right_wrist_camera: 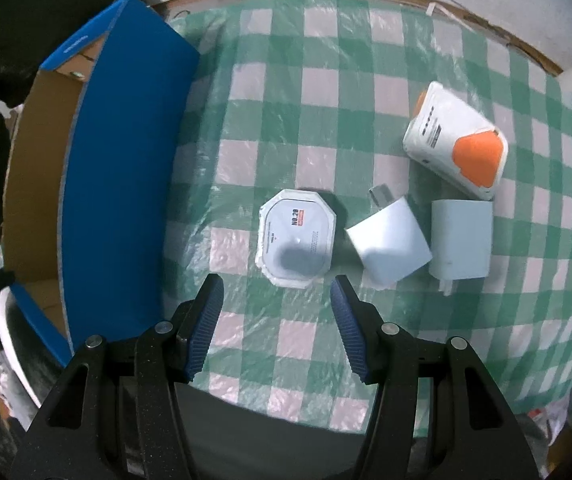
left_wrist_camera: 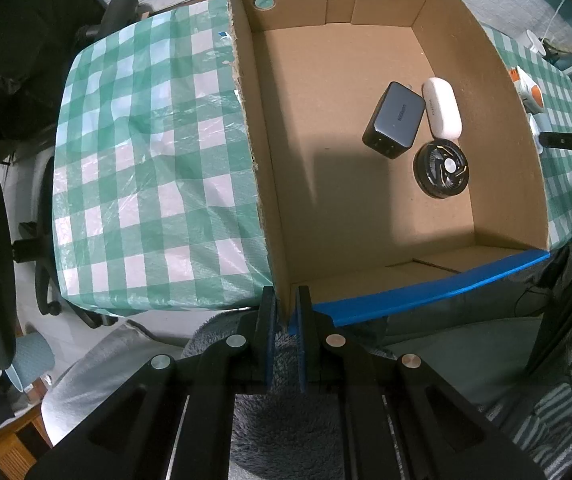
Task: Organize rigid objects
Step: 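Move the right tool back and grasp the white octagonal device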
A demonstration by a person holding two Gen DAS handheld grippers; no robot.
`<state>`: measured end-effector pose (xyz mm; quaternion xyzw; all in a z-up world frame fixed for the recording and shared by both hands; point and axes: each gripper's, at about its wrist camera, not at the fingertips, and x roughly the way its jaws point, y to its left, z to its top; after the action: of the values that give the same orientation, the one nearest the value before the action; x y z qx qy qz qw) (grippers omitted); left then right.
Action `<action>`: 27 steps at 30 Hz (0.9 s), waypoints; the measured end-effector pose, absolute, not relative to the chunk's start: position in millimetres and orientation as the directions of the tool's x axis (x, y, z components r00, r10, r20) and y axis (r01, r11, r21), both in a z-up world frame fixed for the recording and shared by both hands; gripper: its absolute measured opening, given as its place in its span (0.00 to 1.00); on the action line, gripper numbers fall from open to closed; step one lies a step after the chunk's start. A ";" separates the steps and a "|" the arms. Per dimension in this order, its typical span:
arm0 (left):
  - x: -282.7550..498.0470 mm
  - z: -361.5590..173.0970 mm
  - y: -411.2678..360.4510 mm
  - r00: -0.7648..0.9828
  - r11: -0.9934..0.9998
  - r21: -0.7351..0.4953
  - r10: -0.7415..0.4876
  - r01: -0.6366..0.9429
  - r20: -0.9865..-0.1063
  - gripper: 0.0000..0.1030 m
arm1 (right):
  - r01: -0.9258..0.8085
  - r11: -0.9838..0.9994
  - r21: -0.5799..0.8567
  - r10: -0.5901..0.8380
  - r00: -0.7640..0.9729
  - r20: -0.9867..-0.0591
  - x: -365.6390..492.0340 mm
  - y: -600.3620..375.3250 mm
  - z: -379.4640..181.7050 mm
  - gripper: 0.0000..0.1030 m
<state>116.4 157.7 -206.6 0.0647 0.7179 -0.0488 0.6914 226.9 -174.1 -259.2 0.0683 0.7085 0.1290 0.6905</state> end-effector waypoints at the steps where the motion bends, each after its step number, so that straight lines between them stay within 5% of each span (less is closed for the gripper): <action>1: 116.7 -206.5 158.3 -0.035 0.987 0.018 0.024 0.159 -0.999 0.07 | -0.068 0.957 0.283 0.280 -0.042 -0.959 227.7 -174.8 -263.7 0.60; 21: 114.8 -207.7 155.7 -0.038 0.987 0.018 0.024 0.157 -0.999 0.07 | -0.053 0.961 0.271 0.269 -0.040 -0.962 249.0 -164.0 -316.1 0.62; 27: 114.7 -207.6 155.3 -0.037 0.987 0.022 0.028 0.158 -0.999 0.07 | -0.073 0.972 0.224 0.221 -0.043 -0.974 247.2 -153.7 -316.0 0.52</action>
<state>114.7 155.3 -207.6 0.0646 0.7187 -0.0471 0.6907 247.2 -153.7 -316.0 0.0516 0.7143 0.1067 0.6897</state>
